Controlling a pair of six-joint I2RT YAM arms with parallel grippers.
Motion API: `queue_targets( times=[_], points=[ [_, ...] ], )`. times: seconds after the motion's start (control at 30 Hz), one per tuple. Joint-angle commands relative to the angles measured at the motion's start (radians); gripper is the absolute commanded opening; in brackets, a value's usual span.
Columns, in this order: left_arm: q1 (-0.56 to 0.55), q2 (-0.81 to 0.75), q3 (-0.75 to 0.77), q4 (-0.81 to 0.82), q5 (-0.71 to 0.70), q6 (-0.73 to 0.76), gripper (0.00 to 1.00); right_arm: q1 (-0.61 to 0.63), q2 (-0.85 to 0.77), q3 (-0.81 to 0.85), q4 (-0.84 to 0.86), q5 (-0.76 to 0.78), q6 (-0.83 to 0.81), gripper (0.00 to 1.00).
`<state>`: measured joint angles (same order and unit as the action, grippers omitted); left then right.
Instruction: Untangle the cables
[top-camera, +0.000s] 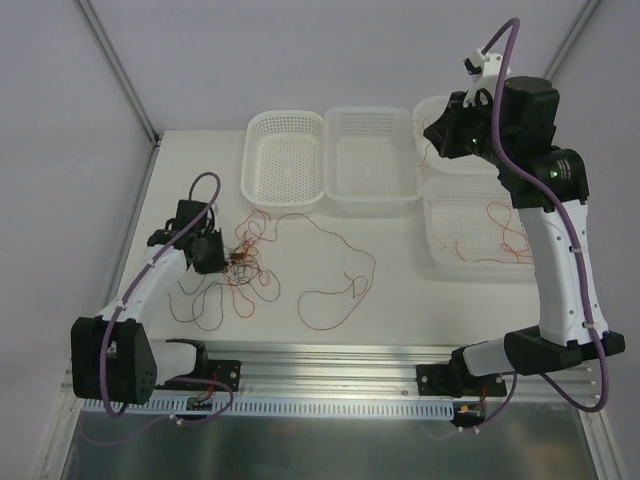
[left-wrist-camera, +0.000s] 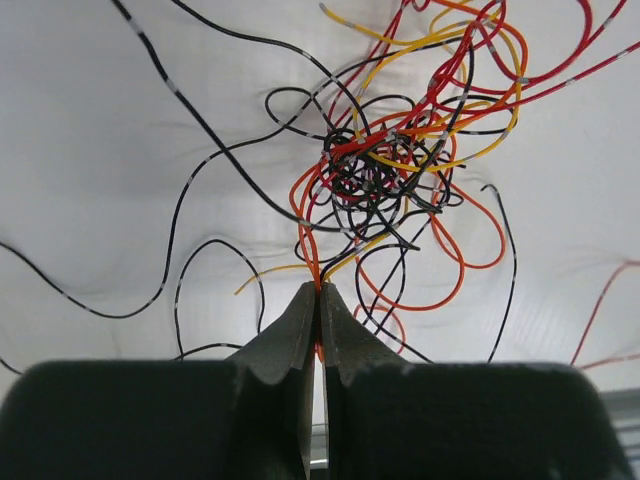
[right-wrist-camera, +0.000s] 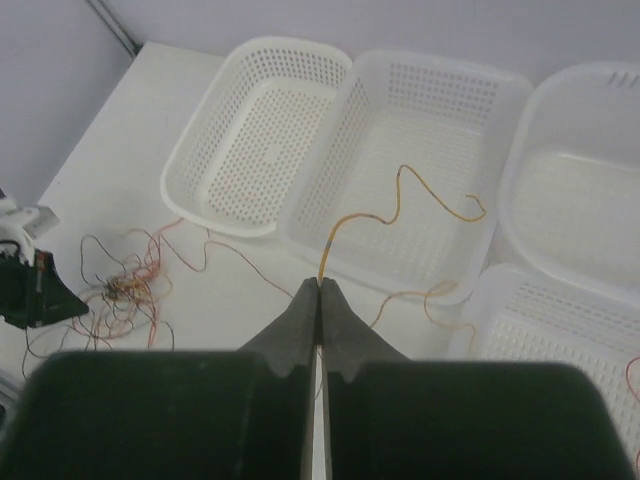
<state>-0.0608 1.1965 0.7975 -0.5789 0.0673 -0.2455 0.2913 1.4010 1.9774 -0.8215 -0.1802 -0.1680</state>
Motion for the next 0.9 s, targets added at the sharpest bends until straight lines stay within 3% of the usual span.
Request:
queue_targets(
  times=[0.0, 0.4, 0.67, 0.87],
  points=[
    [-0.072, -0.020, -0.049, 0.065, 0.127, 0.000, 0.00, -0.004, -0.001, 0.162, 0.151, -0.008, 0.005, 0.01],
    [-0.097, 0.023, -0.044, 0.080, 0.207, 0.014, 0.00, -0.009, 0.119, 0.241, 0.582, 0.053, -0.016, 0.01],
    [-0.105, 0.029, -0.047, 0.080, 0.207, 0.017, 0.00, -0.012, 0.282, 0.192, 0.640, 0.076, -0.071, 0.01],
    [-0.109, 0.037, -0.047, 0.080, 0.207, 0.018, 0.00, -0.011, 0.444, 0.144, 0.572, 0.031, -0.050, 0.01]
  ],
)
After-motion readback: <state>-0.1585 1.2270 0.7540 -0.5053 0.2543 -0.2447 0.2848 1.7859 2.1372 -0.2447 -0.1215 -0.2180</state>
